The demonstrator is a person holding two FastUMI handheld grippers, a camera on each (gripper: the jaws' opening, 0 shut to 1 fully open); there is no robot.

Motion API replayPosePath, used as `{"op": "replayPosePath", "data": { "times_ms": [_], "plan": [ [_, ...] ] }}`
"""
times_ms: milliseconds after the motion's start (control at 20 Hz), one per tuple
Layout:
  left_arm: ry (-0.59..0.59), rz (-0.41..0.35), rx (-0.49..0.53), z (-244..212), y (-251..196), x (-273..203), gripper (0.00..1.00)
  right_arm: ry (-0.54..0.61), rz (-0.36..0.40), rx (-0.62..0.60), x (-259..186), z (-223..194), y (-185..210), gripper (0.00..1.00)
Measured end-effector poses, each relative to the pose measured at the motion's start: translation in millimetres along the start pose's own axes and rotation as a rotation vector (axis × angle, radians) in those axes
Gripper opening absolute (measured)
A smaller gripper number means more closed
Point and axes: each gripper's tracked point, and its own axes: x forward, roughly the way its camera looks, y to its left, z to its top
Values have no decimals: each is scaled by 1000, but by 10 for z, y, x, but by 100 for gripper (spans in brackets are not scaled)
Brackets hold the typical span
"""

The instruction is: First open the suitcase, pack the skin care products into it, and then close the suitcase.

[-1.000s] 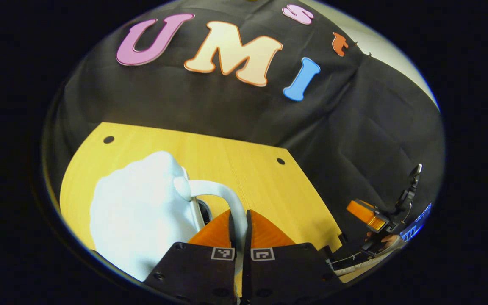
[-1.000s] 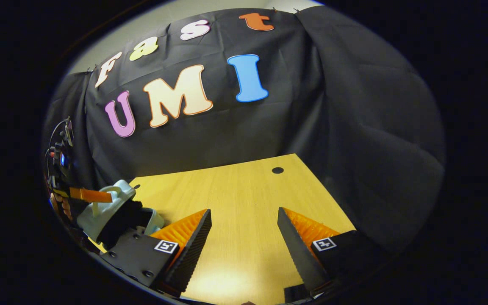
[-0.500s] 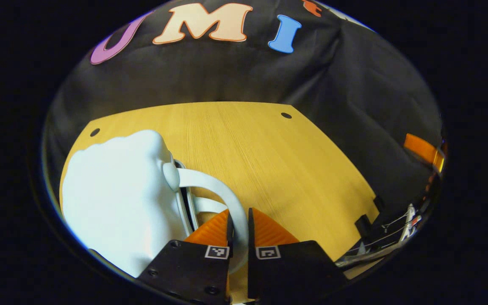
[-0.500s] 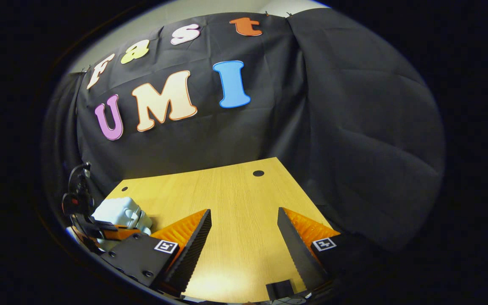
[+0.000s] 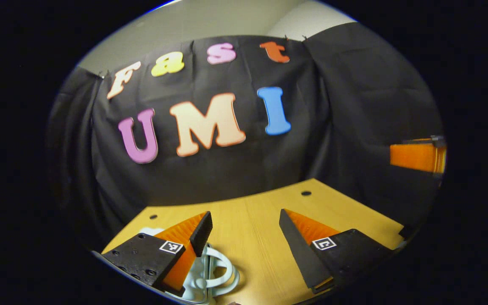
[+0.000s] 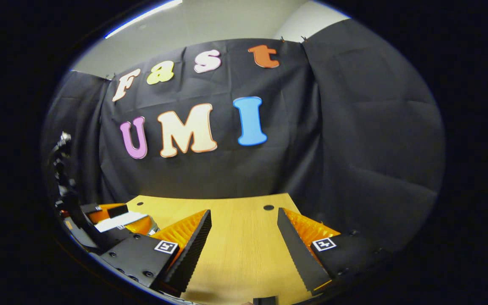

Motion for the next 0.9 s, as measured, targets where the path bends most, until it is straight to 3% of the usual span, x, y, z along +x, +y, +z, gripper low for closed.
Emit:
{"op": "replayPosePath", "data": {
  "times_ms": [150,250,450,650,900],
  "plan": [
    [-68,-36,-79,477,-174,-286,94,-59,24,-14,-92,231,68,97],
    [-115,-78,-74,706,-267,-331,94,-113,15,-5,-180,412,115,99],
    [-164,-125,-10,873,-225,-420,94,-170,-12,-14,-380,576,293,99],
    [-182,-170,-15,908,-111,-557,94,-221,-54,-27,-578,731,468,99],
    [-226,-170,-44,937,236,-693,94,-252,-70,-41,-736,768,800,98]
  ]
}}
